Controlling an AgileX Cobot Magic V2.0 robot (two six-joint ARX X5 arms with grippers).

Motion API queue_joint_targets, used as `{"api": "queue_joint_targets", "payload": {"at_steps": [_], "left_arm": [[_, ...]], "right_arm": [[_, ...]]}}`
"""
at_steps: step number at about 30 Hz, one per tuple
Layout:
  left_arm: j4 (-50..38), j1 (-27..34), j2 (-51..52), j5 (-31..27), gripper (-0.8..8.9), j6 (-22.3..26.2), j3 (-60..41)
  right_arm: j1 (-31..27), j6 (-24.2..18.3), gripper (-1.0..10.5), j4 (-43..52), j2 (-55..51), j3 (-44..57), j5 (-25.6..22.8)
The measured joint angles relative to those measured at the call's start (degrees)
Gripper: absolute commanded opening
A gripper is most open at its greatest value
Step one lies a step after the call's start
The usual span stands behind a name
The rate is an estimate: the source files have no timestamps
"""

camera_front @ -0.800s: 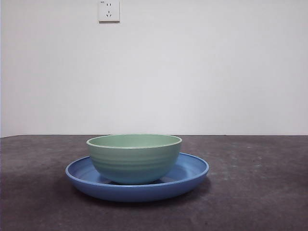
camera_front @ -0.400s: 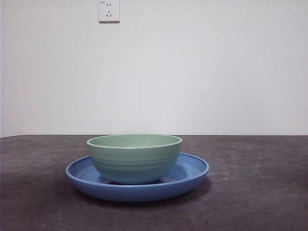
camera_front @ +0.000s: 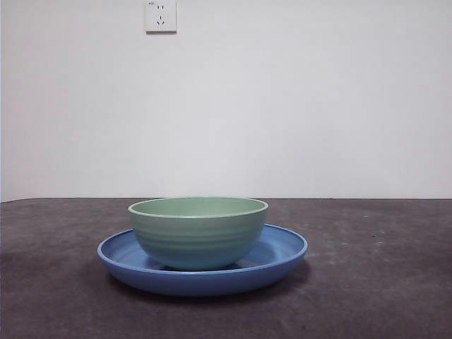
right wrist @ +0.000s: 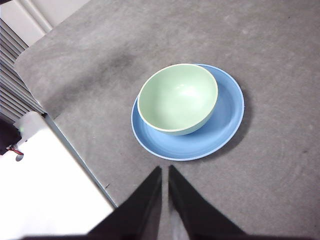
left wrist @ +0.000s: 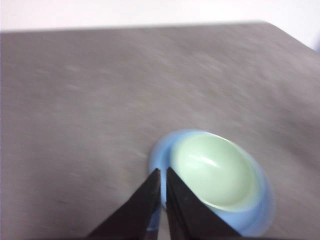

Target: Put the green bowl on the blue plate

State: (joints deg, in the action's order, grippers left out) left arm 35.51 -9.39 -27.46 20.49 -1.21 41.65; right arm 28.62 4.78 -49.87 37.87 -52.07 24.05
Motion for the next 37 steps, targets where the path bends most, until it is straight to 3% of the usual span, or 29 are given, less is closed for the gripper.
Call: {"api": "queue_joint_targets", "payload": {"at_steps": [3, 6, 16, 22, 37], "left_arm": [[-6.67, 5.57, 3.63, -1.75, 0.19, 0.76, -7.39], [-10.21, 9.42, 8.39, -7.15, 0.19, 0.96, -15.02], [-18.18, 10.4, 20.68, -11.56, 0.19, 1.36, -33.51], [-19.3, 10.4, 24.09, -17.4, 0.19, 1.36, -37.11], [-22.03, 10.4, 27.17, -17.59, 0.19, 0.39, -38.6]], "right_arm": [[0.0, 0.0, 0.2, 0.0, 0.0, 0.0, 0.0], [0.0, 0.0, 0.2, 0.0, 0.0, 0.0, -0.02], [0.0, 0.0, 0.2, 0.0, 0.0, 0.0, 0.0], [0.0, 0.0, 0.2, 0.0, 0.0, 0.0, -0.02], [0.0, 0.02, 0.2, 0.0, 0.0, 0.0, -0.02]]}}
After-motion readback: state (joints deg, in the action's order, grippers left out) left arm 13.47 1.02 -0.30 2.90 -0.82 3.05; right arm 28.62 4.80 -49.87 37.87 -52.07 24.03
